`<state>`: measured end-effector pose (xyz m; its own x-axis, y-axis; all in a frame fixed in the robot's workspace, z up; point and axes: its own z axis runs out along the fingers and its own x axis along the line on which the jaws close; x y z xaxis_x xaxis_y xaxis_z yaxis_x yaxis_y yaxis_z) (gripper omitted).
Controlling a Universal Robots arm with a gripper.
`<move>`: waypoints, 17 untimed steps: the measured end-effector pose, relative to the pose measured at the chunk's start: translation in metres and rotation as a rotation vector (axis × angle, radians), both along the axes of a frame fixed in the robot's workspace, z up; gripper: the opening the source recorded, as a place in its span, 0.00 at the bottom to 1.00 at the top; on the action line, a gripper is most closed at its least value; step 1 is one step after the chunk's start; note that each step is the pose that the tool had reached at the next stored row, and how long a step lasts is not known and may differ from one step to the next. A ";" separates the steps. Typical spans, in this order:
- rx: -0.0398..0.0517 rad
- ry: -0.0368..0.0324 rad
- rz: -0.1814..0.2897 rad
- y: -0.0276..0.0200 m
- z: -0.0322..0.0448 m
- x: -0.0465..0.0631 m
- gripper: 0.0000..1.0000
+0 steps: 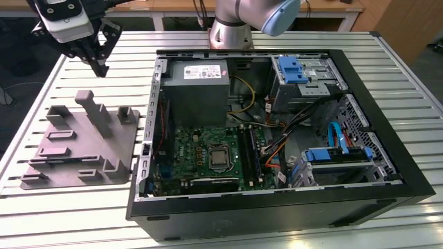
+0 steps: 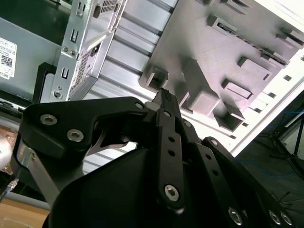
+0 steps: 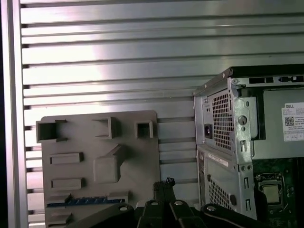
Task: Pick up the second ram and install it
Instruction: 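Reach for the second ram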
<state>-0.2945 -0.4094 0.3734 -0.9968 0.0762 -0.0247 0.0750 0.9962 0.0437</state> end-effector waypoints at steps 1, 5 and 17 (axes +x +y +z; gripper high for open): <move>-0.0001 0.0000 0.000 -0.0002 -0.0001 -0.001 0.11; -0.0002 0.0000 0.000 -0.0007 -0.0006 -0.005 0.11; -0.0002 -0.0001 0.000 -0.0021 -0.0027 -0.012 0.11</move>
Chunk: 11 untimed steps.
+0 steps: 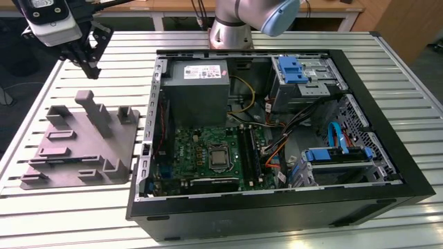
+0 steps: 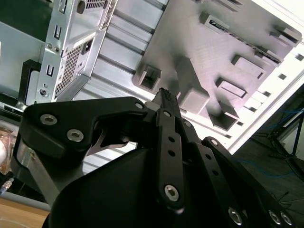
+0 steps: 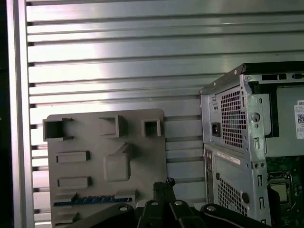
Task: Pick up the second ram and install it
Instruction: 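Reach for the second ram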
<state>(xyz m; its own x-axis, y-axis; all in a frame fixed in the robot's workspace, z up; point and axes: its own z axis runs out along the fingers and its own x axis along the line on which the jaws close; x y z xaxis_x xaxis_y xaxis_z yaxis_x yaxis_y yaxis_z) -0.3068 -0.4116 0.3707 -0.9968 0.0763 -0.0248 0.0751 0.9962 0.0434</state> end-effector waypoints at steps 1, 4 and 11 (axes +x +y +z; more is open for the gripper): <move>0.0000 0.0000 0.000 -0.0001 -0.0002 0.000 0.11; -0.0001 0.0001 0.000 -0.0003 -0.0007 -0.002 0.11; 0.0000 0.0001 0.000 -0.0012 -0.0024 -0.006 0.11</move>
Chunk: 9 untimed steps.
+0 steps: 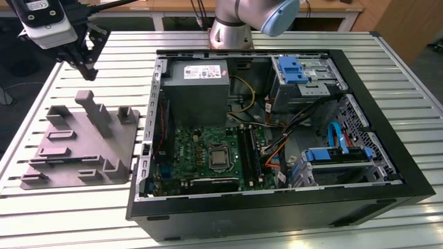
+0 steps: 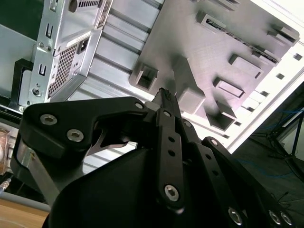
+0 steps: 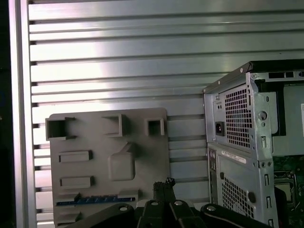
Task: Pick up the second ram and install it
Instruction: 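Reach for the second ram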
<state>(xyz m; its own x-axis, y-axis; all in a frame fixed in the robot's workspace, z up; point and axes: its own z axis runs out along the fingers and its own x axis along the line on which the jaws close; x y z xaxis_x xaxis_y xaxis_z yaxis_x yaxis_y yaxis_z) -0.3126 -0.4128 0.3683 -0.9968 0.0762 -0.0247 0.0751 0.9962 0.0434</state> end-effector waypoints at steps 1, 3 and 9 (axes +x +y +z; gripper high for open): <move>0.0000 0.0000 0.000 -0.0002 -0.0002 -0.001 0.11; 0.0000 -0.0001 0.000 -0.0005 -0.0007 -0.002 0.11; 0.0000 0.0000 0.000 -0.0017 -0.0024 -0.006 0.11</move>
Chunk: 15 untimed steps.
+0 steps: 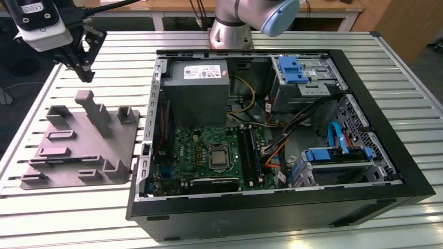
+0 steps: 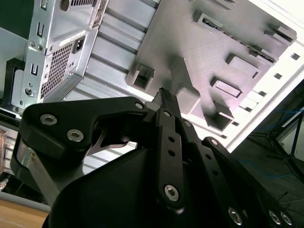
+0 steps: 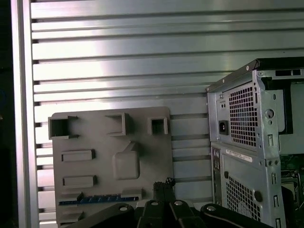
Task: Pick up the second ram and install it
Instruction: 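Reach for the second ram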
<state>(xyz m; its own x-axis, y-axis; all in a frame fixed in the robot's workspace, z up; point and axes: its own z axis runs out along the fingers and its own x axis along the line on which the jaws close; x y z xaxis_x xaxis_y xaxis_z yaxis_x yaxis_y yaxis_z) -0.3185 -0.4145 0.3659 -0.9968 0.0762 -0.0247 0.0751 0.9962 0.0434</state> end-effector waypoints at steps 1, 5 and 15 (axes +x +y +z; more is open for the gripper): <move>0.0000 0.0000 0.000 -0.0004 -0.0003 -0.001 0.11; 0.0000 0.0000 0.000 -0.0020 -0.0014 -0.004 0.11; 0.0000 0.0000 0.000 -0.0043 -0.0043 -0.012 0.11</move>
